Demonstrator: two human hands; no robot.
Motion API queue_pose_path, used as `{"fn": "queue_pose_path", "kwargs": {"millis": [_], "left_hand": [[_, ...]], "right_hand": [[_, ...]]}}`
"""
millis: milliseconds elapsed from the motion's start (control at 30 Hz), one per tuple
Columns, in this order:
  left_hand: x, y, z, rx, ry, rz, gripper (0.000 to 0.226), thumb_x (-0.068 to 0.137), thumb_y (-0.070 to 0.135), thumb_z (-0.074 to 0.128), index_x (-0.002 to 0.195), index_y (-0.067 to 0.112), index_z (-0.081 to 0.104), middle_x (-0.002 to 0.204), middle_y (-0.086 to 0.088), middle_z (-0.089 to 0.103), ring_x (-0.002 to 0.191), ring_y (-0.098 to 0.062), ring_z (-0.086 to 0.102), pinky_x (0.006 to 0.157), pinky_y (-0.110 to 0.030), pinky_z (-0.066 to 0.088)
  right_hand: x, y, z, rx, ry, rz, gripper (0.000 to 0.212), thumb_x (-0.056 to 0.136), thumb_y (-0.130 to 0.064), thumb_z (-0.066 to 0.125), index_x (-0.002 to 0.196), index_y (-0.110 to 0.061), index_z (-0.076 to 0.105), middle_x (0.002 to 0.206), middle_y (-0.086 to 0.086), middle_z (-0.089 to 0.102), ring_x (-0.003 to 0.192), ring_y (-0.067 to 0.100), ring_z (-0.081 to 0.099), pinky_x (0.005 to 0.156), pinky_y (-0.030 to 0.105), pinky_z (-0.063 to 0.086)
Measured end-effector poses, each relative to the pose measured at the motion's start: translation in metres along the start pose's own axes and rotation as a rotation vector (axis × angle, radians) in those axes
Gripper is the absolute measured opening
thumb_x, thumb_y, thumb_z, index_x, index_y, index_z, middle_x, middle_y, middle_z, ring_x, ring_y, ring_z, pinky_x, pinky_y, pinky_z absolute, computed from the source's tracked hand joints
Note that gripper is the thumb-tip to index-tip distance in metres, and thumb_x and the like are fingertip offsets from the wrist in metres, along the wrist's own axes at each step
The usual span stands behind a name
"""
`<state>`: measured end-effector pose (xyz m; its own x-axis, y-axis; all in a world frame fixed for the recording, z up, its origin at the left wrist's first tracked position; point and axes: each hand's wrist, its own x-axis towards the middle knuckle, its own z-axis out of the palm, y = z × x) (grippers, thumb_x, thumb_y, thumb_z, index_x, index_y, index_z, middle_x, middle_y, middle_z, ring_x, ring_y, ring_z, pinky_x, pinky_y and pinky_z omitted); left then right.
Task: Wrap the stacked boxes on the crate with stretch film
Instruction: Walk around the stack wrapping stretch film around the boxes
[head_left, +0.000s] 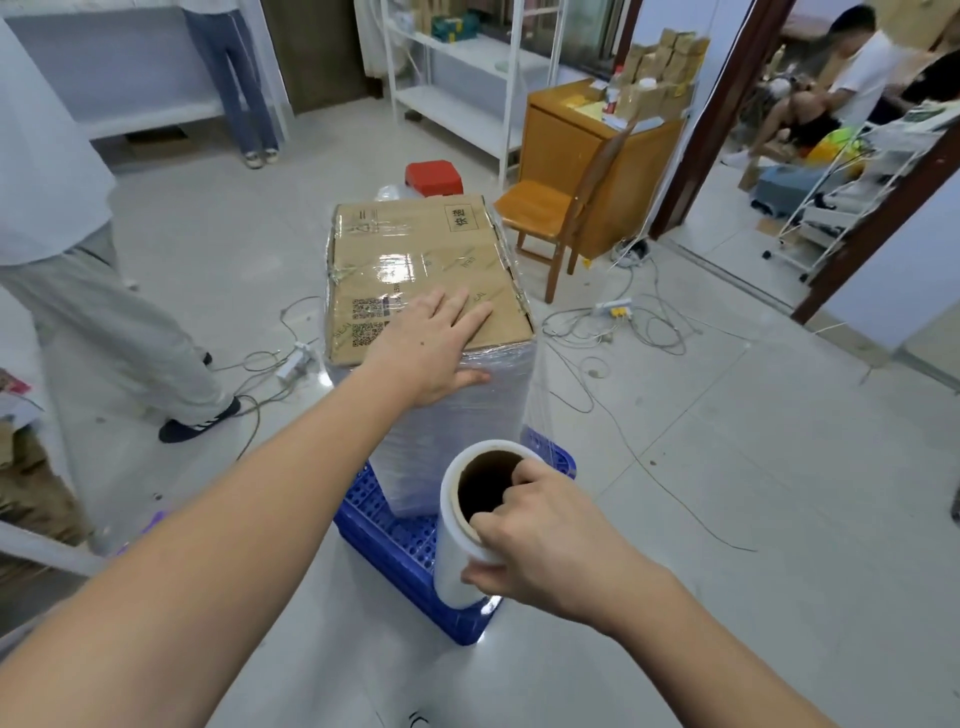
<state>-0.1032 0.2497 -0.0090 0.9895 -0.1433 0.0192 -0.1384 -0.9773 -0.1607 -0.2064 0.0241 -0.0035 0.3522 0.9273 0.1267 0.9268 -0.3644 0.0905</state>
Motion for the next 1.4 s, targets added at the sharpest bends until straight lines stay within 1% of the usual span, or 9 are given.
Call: {"fn": "queue_pose_path", "kwargs": {"millis": [200,367,467,567,700,867,1200,1300,1400], "left_hand": [[-0.006,0.006,0.000,-0.007,0.010,-0.010,0.099,0.089,0.085,0.029,0.165,0.030,0.000,0.173,-0.008,0.008,0.157,-0.034,0.014,0.128,-0.046,0.014],[-0.010,0.004,0.002,-0.041,0.028,-0.026,0.101,0.088,0.086,0.036,0.165,0.032,0.001,0.173,-0.006,0.010,0.157,-0.032,0.015,0.129,-0.046,0.015],[-0.012,0.005,0.003,-0.045,0.031,-0.035,0.101,0.087,0.088,0.037,0.165,0.033,0.003,0.173,-0.006,0.012,0.157,-0.032,0.016,0.128,-0.049,0.019],[-0.014,0.010,0.002,-0.056,0.021,-0.032,0.101,0.087,0.088,0.038,0.165,0.033,0.004,0.173,-0.006,0.012,0.157,-0.033,0.017,0.127,-0.050,0.021],[-0.013,0.007,0.001,-0.070,0.022,-0.027,0.102,0.087,0.088,0.039,0.165,0.032,0.004,0.173,-0.007,0.012,0.157,-0.035,0.016,0.127,-0.051,0.020],[-0.011,0.004,0.004,-0.066,0.044,0.031,0.101,0.092,0.078,0.048,0.165,0.026,0.003,0.172,-0.012,0.011,0.156,-0.039,0.014,0.128,-0.050,0.014],[-0.012,-0.070,-0.002,-0.210,-0.050,0.492,0.098,0.093,0.057,0.066,0.167,0.028,0.008,0.174,-0.005,0.002,0.160,-0.024,0.006,0.122,-0.028,-0.002],[-0.017,-0.089,0.000,-0.238,-0.029,0.535,0.095,0.094,0.058,0.064,0.166,0.029,0.010,0.174,-0.003,0.004,0.160,-0.021,0.006,0.121,-0.027,-0.004],[-0.017,-0.088,0.003,-0.281,0.013,0.520,0.090,0.095,0.058,0.063,0.166,0.030,0.015,0.173,-0.001,0.009,0.159,-0.021,0.009,0.125,-0.031,0.002]], "right_hand": [[-0.005,-0.010,-0.005,0.023,-0.065,0.015,0.048,0.067,-0.045,0.075,0.059,-0.021,0.034,0.046,-0.005,0.048,0.047,0.019,0.032,0.067,0.028,0.044],[-0.008,-0.037,-0.002,0.031,-0.064,0.203,0.020,0.077,-0.028,0.066,0.074,-0.020,0.048,0.057,-0.004,0.059,0.050,0.020,0.049,0.076,0.034,0.046],[-0.008,-0.048,0.000,0.033,-0.056,0.335,0.033,0.079,-0.044,0.068,0.076,-0.019,0.046,0.051,-0.004,0.053,0.045,0.020,0.044,0.070,0.036,0.046],[-0.003,-0.050,0.000,-0.008,-0.005,0.443,0.054,0.086,-0.067,0.053,0.067,-0.018,0.041,0.045,-0.003,0.048,0.042,0.021,0.038,0.070,0.037,0.039],[0.001,-0.054,-0.009,0.022,-0.075,0.469,0.043,0.100,-0.046,0.023,0.081,-0.018,0.050,0.059,-0.002,0.047,0.048,0.021,0.037,0.076,0.036,0.031],[0.015,-0.080,-0.008,0.116,-0.007,0.702,0.027,0.081,-0.035,0.063,0.072,-0.020,0.043,0.048,-0.007,0.040,0.042,0.018,0.039,0.065,0.036,0.045],[0.084,-0.105,-0.011,-0.003,-0.090,0.962,0.087,0.068,-0.098,0.012,0.064,-0.021,0.051,0.054,-0.004,0.053,0.059,0.016,0.049,0.078,0.033,0.036],[0.092,-0.103,-0.003,-0.032,-0.054,1.032,0.082,0.069,-0.097,0.022,0.058,-0.021,0.049,0.050,-0.006,0.050,0.056,0.016,0.049,0.076,0.032,0.039],[0.087,-0.098,0.013,-0.153,0.097,1.021,0.069,0.076,-0.075,0.061,0.053,-0.015,0.035,0.042,-0.003,0.043,0.046,0.022,0.039,0.065,0.034,0.040]]}}
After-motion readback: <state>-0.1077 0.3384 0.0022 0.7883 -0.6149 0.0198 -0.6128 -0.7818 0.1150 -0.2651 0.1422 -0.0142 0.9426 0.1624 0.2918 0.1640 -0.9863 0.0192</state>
